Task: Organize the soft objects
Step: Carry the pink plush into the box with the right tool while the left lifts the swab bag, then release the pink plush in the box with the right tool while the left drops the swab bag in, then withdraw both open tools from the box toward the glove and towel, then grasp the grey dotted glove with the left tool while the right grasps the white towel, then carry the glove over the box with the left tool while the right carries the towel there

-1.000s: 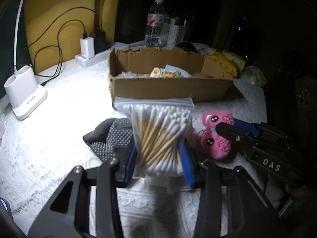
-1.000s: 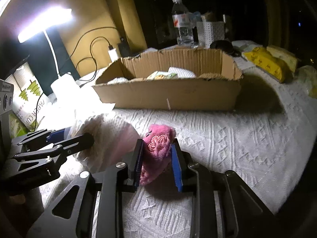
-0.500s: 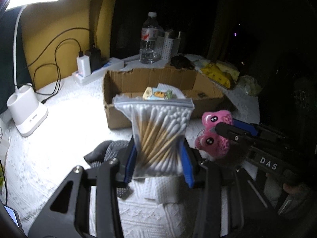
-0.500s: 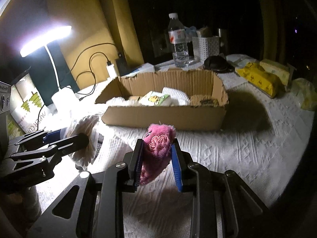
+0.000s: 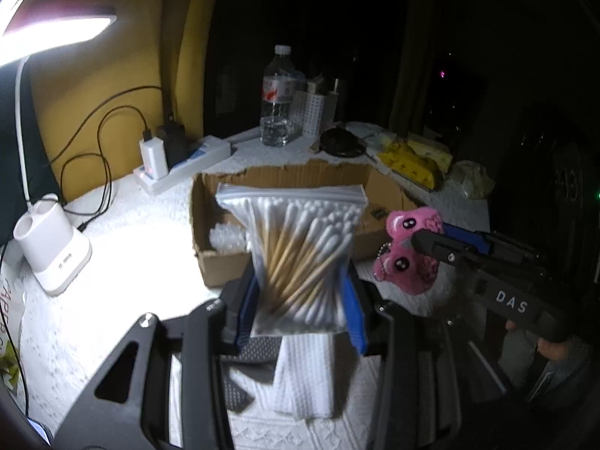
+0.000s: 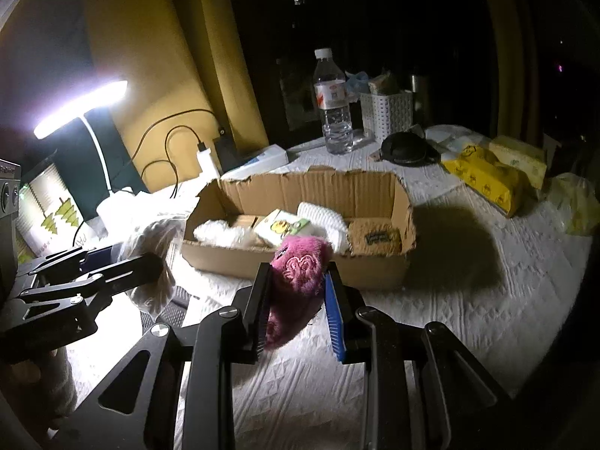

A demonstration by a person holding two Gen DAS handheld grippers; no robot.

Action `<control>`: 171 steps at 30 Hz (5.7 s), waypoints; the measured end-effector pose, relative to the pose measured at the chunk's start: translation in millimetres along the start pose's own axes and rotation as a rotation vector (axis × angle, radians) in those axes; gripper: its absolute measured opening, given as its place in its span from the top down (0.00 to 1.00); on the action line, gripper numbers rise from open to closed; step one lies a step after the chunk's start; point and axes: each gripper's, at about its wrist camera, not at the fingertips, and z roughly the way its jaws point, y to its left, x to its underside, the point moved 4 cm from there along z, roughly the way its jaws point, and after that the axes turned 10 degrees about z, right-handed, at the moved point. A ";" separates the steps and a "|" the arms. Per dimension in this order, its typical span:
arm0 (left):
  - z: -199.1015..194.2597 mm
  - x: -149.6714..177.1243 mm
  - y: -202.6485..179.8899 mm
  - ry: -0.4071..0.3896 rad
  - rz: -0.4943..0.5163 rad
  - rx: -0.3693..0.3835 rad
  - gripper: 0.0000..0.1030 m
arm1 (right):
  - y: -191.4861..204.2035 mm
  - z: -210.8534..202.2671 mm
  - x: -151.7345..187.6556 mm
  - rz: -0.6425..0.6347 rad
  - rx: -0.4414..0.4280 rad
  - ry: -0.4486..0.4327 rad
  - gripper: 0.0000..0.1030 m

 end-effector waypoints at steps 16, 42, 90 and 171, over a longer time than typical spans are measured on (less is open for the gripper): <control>34.1 -34.5 23.3 -0.012 -0.010 -0.016 0.60 | -22.6 28.7 -41.9 0.004 0.007 -0.031 0.72; 121.1 -30.4 45.8 0.115 -0.059 -0.041 0.57 | -47.4 103.2 -55.6 0.023 -0.008 0.031 0.70; -7.5 20.1 42.7 0.000 -0.096 -0.039 0.35 | 43.6 6.4 2.3 -0.051 -0.026 0.005 0.60; 66.7 77.6 12.4 0.257 0.034 -0.105 0.70 | -24.6 20.8 38.5 0.063 -0.083 0.091 0.93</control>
